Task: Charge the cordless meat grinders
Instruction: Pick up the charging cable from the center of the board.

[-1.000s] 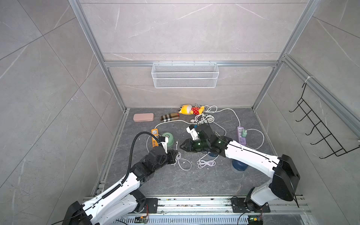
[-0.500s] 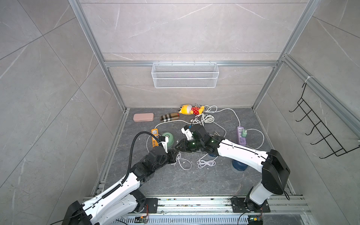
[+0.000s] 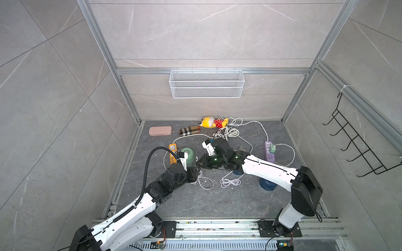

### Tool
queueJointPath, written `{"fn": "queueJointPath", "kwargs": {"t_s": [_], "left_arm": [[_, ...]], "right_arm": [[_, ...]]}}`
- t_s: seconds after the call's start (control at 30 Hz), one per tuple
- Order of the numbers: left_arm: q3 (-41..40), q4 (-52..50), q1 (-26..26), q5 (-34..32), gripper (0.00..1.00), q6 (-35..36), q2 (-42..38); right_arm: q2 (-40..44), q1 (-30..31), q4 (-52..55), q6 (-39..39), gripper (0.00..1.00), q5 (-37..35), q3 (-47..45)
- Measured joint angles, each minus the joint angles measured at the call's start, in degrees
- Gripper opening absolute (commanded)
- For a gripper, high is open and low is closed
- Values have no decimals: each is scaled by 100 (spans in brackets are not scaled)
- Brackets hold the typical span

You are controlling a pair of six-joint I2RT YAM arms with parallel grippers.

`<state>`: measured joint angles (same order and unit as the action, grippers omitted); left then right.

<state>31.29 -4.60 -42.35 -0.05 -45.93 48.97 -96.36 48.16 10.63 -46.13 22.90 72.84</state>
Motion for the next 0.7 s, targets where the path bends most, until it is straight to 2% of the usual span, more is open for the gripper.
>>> {"fn": "queueJointPath", "kwargs": {"t_s": [0.1, 0.23, 0.37, 0.5, 0.6, 0.7], "left_arm": [[111, -299, -7, -52, 80, 79, -160], [525, -614, 120, 122, 82, 299, -391], [966, -326, 697, 1139, 81, 382, -131], [1049, 649, 1220, 2321, 78, 129, 619], [1043, 1276, 1322, 2920, 75, -149, 1303], [1047, 1692, 1327, 3329, 70, -319, 1657]], "right_arm": [[59, -85, 168, 210, 0, 9, 20], [332, -415, 516, 590, 0, 240, 11], [715, -909, 632, 955, 0, 841, -118], [955, -1257, 640, 1158, 0, 1475, -286], [1045, -1340, 640, 1211, 0, 1827, -420], [1075, -1360, 621, 1213, 0, 2092, -501]]}}
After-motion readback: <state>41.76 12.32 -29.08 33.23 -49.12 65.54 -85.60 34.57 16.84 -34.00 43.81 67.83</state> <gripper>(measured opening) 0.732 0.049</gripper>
